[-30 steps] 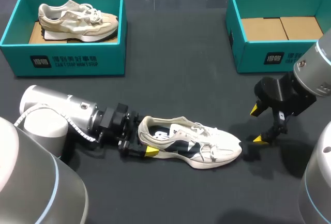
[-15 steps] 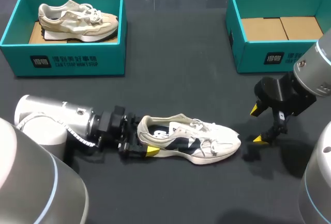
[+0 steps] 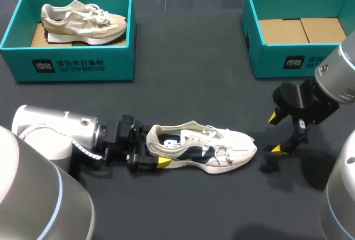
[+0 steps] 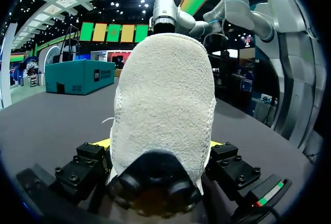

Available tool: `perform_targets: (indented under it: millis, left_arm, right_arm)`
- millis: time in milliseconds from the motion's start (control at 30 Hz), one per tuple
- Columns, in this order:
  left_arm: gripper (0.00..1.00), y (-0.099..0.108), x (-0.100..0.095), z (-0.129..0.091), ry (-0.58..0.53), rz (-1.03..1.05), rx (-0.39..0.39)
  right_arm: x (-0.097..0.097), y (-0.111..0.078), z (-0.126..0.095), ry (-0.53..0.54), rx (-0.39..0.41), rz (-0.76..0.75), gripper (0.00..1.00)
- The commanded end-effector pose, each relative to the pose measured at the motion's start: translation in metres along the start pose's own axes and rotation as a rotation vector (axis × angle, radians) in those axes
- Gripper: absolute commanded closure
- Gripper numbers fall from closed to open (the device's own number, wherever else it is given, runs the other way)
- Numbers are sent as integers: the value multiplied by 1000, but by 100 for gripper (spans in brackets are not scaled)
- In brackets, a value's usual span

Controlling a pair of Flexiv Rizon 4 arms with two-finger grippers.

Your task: Take the shoe out of the shoebox, open the shoe tongue, remove and reinsert the insole, then place the shoe into the shoebox

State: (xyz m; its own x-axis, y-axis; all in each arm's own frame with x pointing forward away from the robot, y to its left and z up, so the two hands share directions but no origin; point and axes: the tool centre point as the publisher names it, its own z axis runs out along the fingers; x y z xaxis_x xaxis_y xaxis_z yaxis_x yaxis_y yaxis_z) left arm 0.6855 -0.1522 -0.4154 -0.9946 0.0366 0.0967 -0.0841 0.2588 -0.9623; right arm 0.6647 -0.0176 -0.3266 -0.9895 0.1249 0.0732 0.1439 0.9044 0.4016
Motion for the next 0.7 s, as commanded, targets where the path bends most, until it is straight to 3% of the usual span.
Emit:
perform_targets:
  millis: [33,633,700]
  left_arm:
    - [100,-1,-1,0,3,-1,-5]
    - [100,-1,-1,0,3,-1,-5]
    - [100,-1,-1,0,3,-1,-5]
  right_arm:
    - [2,0,-1,-3,1,0,0]
    - [2,0,-1,-3,1,0,0]
    - [1,15,0,-7,12,65,0]
